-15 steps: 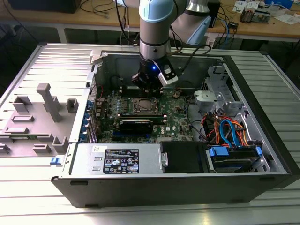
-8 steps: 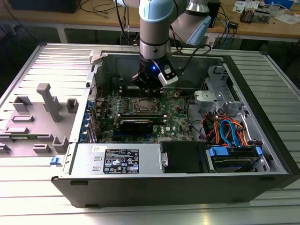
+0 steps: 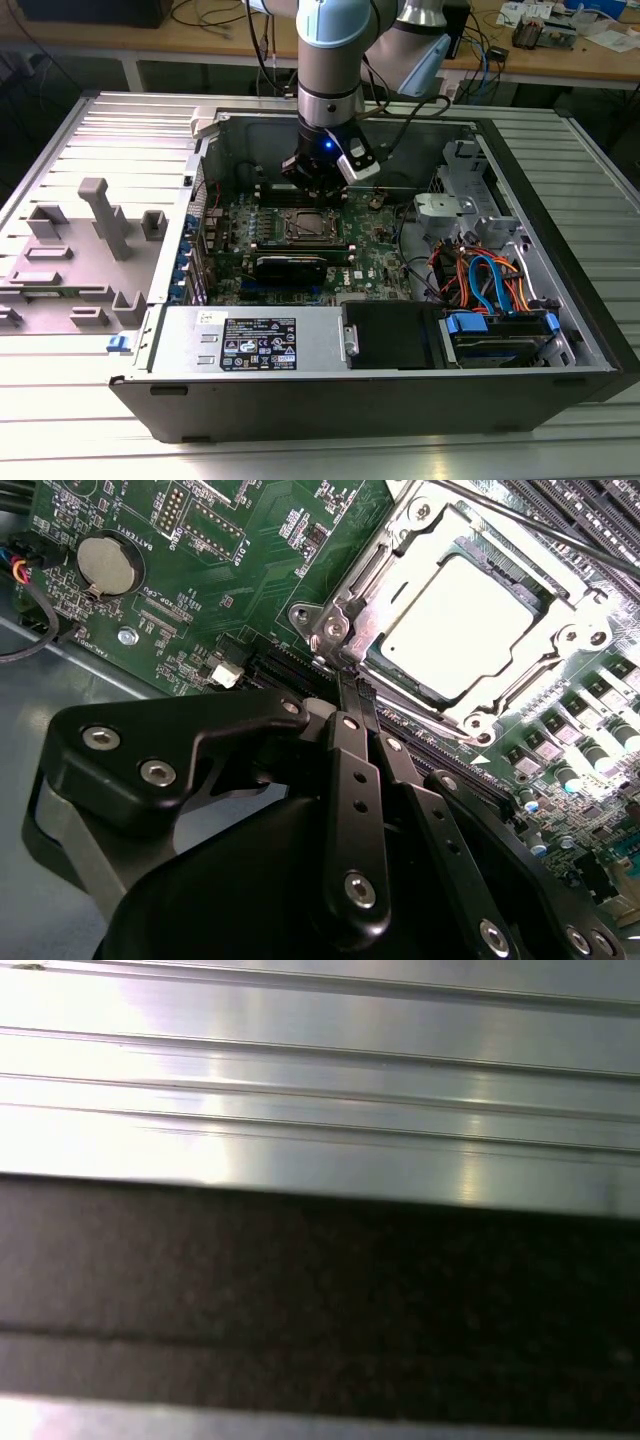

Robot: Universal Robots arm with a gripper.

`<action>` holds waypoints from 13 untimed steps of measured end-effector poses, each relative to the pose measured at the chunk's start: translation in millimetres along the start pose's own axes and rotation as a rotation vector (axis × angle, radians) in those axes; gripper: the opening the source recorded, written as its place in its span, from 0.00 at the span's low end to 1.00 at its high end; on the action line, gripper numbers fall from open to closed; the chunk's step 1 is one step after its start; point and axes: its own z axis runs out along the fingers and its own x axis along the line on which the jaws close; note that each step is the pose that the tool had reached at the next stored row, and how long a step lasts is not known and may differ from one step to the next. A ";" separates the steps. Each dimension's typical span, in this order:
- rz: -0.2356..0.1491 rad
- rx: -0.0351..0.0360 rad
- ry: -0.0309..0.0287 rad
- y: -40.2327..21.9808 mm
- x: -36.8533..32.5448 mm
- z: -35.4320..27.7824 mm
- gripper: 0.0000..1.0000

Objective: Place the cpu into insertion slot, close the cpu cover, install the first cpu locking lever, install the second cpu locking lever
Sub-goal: 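Install the first cpu locking lever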

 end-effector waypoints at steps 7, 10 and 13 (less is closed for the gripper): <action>0.000 0.0000 0.0000 0.0 0.0 -0.1 0.11; 0.000 0.0000 0.0000 0.0 0.0 -0.2 0.11; 0.000 0.0000 0.0000 0.0 0.0 -0.2 0.11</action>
